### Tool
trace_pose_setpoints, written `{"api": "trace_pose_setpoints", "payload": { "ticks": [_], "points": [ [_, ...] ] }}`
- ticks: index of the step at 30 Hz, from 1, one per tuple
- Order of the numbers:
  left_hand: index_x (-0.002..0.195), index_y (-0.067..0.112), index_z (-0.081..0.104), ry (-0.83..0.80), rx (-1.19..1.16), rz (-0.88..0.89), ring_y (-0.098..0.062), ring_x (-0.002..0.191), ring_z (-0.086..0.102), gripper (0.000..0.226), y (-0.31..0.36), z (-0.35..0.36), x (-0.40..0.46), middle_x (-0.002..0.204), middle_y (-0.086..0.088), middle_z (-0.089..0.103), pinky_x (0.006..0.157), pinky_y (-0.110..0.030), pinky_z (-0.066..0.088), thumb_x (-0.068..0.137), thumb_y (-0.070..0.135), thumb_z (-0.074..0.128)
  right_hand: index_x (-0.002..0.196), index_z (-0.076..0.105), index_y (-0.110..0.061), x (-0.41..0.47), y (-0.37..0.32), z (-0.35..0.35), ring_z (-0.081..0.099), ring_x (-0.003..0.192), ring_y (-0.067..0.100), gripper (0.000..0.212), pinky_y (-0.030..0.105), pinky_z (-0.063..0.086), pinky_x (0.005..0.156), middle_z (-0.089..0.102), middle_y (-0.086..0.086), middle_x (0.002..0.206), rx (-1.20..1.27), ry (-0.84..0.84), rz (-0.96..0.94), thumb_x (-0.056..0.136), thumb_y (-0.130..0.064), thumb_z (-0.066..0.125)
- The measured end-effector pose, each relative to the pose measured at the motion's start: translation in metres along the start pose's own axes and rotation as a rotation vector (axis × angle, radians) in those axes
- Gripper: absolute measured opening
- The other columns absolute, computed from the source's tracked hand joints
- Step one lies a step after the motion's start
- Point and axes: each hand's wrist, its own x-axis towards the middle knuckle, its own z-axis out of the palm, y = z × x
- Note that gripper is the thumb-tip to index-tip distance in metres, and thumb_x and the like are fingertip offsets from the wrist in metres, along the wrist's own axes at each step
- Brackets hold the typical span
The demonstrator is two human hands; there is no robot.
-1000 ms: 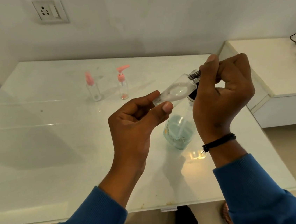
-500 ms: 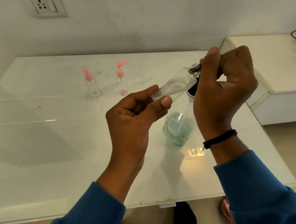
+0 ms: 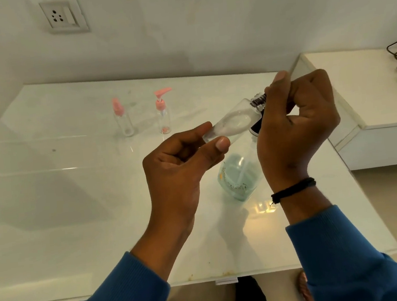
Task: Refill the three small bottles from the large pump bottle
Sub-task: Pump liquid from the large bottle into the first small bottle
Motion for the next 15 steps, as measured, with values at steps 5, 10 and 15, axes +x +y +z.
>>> {"api": "trace_pose_setpoints", "payload": {
  "ticks": [5, 10, 15],
  "points": [
    [0.106, 0.009, 0.074, -0.007, -0.010, 0.008, -0.030, 0.087, 0.077, 0.042, 0.0006, -0.0011, 0.0010, 0.094, -0.006, 0.079, 0.078, -0.032, 0.062, 0.066, 0.019, 0.080, 0.056, 0.052, 0.003, 0.0025, -0.0016, 0.0003, 0.037, 0.061, 0.012, 0.042, 0.032, 0.033, 0.055, 0.048, 0.017, 0.062, -0.018, 0.006, -0.036, 0.097, -0.003, 0.061],
    [0.104, 0.009, 0.075, 0.002, -0.020, 0.005, -0.031, 0.086, 0.077, 0.041, 0.0006, -0.0003, -0.0003, 0.092, -0.005, 0.079, 0.077, -0.032, 0.062, 0.064, 0.018, 0.081, 0.056, 0.051, 0.002, 0.0000, 0.0019, 0.0009, 0.036, 0.061, 0.011, 0.043, 0.041, 0.036, 0.055, 0.047, 0.015, 0.062, -0.036, 0.017, -0.023, 0.097, -0.005, 0.062],
    [0.106, 0.009, 0.075, -0.007, -0.008, 0.011, -0.031, 0.087, 0.077, 0.043, 0.0001, -0.0008, 0.0005, 0.093, -0.007, 0.079, 0.077, -0.033, 0.062, 0.065, 0.020, 0.081, 0.055, 0.050, -0.001, 0.0035, 0.0007, 0.0012, 0.036, 0.059, 0.012, 0.042, 0.032, 0.032, 0.054, 0.047, 0.015, 0.061, -0.022, 0.002, -0.054, 0.096, -0.002, 0.061]
  ]
}}
